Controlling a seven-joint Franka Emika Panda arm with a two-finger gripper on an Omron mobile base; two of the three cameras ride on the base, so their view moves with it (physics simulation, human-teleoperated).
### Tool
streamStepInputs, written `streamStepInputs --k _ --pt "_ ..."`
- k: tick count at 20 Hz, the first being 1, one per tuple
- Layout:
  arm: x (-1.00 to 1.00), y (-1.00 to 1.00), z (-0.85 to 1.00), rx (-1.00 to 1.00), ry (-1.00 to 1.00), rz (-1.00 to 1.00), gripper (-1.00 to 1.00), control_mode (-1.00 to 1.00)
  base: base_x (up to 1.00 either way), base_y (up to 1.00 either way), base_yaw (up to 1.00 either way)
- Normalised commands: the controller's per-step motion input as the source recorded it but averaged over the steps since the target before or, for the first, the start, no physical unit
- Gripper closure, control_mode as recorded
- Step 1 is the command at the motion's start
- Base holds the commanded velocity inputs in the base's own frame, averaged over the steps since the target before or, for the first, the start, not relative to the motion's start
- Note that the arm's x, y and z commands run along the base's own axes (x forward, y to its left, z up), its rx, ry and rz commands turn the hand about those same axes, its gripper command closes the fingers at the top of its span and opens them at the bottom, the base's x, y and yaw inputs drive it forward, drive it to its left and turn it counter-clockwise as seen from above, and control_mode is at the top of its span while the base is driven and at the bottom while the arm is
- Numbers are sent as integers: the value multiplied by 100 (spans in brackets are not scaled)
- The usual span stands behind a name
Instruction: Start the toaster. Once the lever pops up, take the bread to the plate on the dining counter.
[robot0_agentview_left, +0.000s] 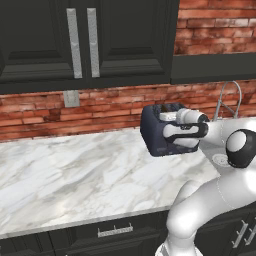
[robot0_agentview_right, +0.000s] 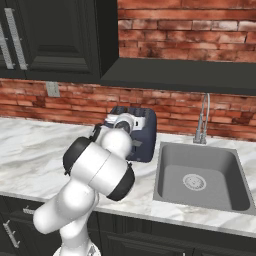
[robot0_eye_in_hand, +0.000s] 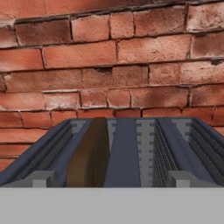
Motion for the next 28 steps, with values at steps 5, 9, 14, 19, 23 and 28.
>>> streamStepInputs --k 5,9,14,19,23,28 --pt "0 10 0 0 2 0 -100 -100 0 0 0" --pt "0 5 0 0 5 0 -100 -100 0 0 0" --pt "0 5 0 0 6 0 -100 -100 0 0 0" --pt "0 6 0 0 3 0 -100 -100 0 0 0" --pt "0 2 0 0 0 0 -100 -100 0 0 0" --pt "1 0 0 0 1 0 -100 -100 0 0 0"
